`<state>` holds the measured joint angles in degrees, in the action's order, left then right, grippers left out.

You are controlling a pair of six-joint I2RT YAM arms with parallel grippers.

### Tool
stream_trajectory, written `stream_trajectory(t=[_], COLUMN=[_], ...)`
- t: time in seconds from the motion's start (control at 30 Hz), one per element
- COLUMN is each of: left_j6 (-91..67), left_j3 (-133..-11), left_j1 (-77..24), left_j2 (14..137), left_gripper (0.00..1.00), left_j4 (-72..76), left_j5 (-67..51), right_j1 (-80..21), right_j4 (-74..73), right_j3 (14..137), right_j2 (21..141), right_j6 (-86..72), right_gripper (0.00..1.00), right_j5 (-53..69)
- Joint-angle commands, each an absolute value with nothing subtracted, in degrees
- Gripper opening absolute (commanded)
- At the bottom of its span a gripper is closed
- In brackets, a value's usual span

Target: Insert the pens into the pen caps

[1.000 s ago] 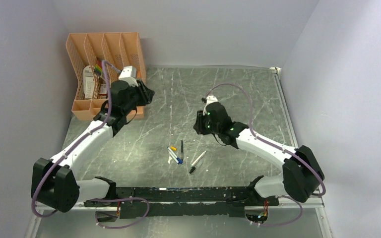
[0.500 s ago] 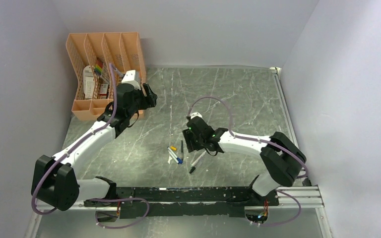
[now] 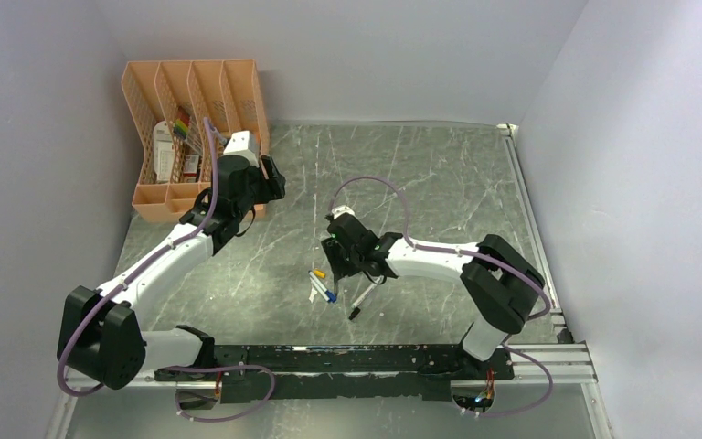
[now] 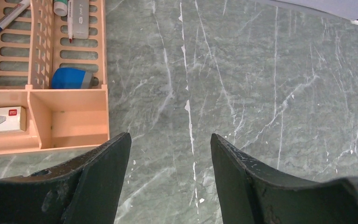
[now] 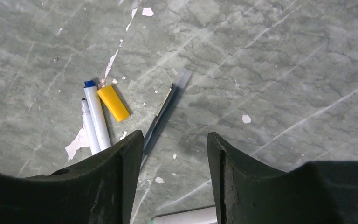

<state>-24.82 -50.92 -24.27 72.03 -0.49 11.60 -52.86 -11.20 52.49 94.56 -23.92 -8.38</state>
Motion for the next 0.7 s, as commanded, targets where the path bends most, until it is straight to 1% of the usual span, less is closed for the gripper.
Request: stream_trajectory(t=[0.0, 0.27, 0.37, 0.5, 0.67], left_j6=[-23.95, -23.86, -23.74, -23.57, -23.38], left_j3=[-51.88, -51.42, -51.49, -51.39, -51.19], left_j1=[-24.85, -24.87, -24.88, -25.05, -25.22], left_j2=[72.41, 71.55, 71.63, 71.25, 71.22], left_gripper=[0.74, 0.73, 0.72, 0.72, 0.72], left_j4=[-1.12, -1.30, -1.61, -2.07, -1.62], left_j5=[12.70, 13.32, 13.22, 13.57, 13.76], right_j1=[-53.77, -54.55, -54.58, -54.57, -54.51], right_j4=[-11.40, -11.65, -11.68, -12.03, -12.59], right_j3=[54.25, 55.03, 55.37, 55.83, 56.23], right_j2=[96.61, 98.61, 99.60, 100.46, 100.73], right_j6=[-23.84, -25.24, -25.65, -26.04, -25.76], right_gripper=[0.53, 0.47, 0.42, 0.32, 0.15], right_j5=[-8.74, -8.33, -8.09, -8.17, -9.21])
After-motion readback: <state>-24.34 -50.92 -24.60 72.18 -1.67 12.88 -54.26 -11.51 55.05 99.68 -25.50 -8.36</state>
